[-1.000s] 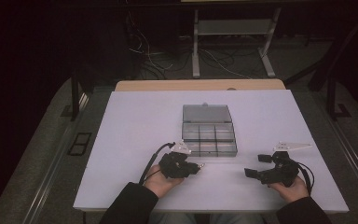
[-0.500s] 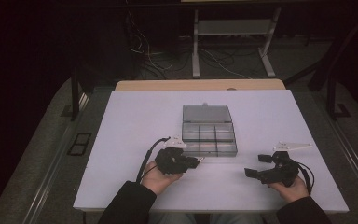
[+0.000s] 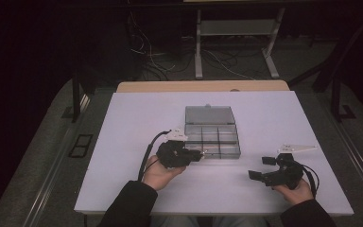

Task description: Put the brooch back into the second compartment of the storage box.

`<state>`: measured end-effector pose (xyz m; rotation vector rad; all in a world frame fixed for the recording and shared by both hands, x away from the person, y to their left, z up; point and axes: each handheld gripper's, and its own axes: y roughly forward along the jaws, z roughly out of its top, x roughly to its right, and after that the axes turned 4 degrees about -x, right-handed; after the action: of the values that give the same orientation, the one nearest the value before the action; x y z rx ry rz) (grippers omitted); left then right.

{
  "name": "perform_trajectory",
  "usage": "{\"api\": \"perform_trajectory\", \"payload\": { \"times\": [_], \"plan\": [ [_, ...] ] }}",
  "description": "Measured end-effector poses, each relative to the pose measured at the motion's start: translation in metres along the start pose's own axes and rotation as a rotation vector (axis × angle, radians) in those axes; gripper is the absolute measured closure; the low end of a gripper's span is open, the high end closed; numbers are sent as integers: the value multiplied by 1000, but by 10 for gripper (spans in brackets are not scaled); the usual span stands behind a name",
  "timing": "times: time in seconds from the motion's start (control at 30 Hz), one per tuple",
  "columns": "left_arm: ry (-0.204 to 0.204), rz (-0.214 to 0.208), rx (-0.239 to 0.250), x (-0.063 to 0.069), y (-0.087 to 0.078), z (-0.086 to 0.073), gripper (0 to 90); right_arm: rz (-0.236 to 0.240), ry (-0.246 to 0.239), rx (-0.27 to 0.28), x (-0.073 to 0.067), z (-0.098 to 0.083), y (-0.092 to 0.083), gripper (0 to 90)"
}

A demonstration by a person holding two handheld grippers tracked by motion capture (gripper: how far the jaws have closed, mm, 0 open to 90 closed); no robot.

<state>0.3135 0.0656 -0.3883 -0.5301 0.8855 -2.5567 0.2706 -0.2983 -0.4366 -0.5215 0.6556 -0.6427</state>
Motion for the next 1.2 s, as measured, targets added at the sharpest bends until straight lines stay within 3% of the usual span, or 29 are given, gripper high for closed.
{"api": "perform_trajectory", "payload": {
  "times": [0.57, 0.73, 0.8, 1.2],
  "plan": [
    [27, 15, -14, -11, 9, 27, 803, 4, 4, -6, -1, 0, 0, 4],
    [26, 12, -18, -16, 13, 34, 803, 2, -15, 3, 1, 0, 1, 4],
    [25, 11, -21, -18, 18, 36, 803, 8, 5, -9, 0, 0, 0, 4],
    [-9, -15, -13, -29, 41, 42, 803, 17, 12, -1, 0, -1, 0, 4]
  ]
}}
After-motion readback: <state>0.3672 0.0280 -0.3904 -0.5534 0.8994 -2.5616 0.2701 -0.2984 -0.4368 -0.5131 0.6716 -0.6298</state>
